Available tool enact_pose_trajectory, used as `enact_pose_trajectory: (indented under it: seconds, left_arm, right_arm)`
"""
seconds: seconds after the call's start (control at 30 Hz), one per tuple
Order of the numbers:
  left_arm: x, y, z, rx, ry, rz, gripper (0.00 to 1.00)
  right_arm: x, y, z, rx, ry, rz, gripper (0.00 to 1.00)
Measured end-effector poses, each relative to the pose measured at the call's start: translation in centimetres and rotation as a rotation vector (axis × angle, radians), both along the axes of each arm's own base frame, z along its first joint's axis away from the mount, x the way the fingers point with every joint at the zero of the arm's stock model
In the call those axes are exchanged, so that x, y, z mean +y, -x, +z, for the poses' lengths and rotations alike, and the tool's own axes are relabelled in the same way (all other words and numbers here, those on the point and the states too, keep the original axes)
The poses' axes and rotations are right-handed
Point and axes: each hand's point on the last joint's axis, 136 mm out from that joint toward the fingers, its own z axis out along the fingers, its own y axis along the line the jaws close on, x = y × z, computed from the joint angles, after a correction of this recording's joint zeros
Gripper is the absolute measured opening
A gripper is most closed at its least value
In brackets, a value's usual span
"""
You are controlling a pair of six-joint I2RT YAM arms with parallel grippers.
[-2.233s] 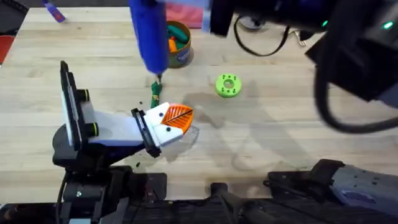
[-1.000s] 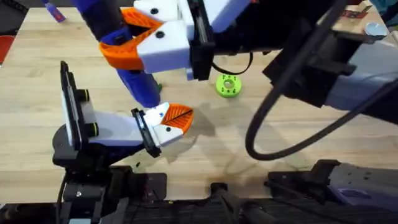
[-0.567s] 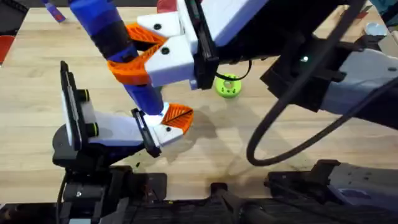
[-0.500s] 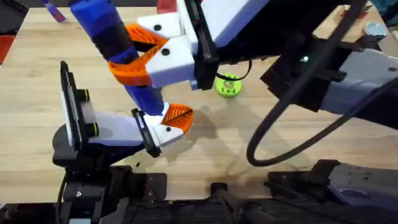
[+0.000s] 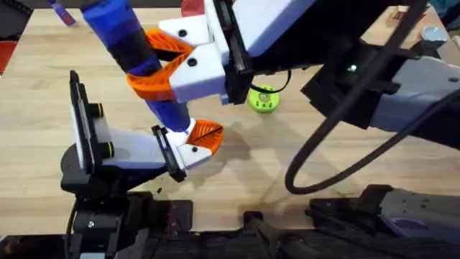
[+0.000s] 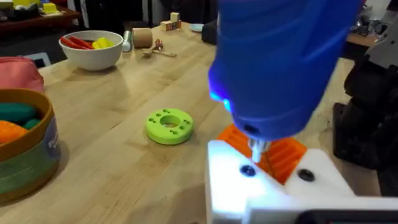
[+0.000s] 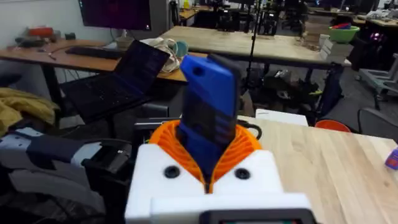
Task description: Pick up the gripper from the table and insert it into the empty holder that is missing its gripper. Then pick up a screw, insert it into the mounting hole, and use the screwdriver to tighten it. Finally, clean up the table by picking up the vegetable and placing it into the bucket.
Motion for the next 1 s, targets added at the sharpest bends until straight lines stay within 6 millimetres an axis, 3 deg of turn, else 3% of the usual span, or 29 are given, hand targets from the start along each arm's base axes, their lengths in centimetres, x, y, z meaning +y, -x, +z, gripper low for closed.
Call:
enact_pose_trajectory:
  seconds: [1.0]
  left_arm:
    - [0.0, 0.0, 0.0, 0.001, 0.000, 0.000, 0.008]
  right_arm:
    - [0.6, -0.6, -1.4, 0.013, 0.025, 0.002, 0.023]
